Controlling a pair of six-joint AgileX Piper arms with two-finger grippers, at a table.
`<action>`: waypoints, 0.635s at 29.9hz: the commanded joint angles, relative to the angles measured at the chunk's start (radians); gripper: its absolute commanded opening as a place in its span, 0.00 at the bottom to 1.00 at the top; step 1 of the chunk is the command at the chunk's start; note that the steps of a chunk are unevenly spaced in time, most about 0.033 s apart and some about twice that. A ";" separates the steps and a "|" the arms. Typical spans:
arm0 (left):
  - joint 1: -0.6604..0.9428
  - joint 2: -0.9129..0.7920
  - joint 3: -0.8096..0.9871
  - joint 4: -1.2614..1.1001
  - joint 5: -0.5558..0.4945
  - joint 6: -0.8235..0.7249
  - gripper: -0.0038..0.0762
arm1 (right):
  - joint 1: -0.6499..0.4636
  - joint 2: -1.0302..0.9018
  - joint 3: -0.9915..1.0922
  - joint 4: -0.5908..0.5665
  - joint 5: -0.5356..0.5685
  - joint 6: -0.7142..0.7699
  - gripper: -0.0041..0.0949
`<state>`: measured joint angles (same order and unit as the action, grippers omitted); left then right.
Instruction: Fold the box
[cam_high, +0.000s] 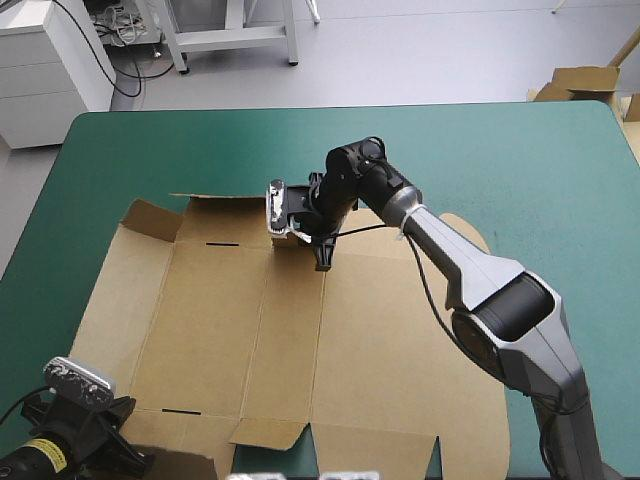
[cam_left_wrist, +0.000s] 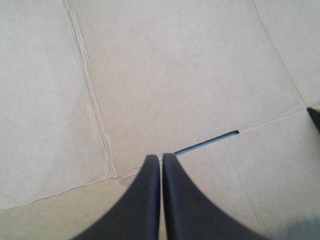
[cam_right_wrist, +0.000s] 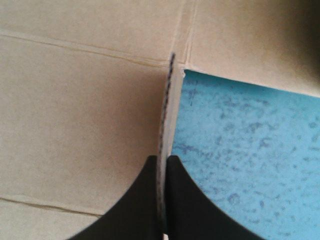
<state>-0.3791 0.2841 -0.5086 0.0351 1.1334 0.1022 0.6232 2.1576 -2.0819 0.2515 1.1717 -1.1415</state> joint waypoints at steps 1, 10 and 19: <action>-0.003 0.011 -0.027 -0.001 -0.055 -0.007 0.04 | 0.014 -0.058 -0.034 0.021 -0.016 -0.023 0.02; -0.003 0.011 -0.027 -0.001 -0.055 -0.007 0.04 | 0.052 -0.058 -0.034 0.016 -0.006 -0.085 0.02; -0.003 0.011 -0.027 -0.001 -0.055 -0.007 0.04 | 0.050 -0.058 -0.034 -0.052 -0.016 -0.087 0.02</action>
<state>-0.3791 0.2841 -0.5086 0.0351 1.1334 0.1022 0.6689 2.1655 -2.0819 0.1753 1.1564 -1.2078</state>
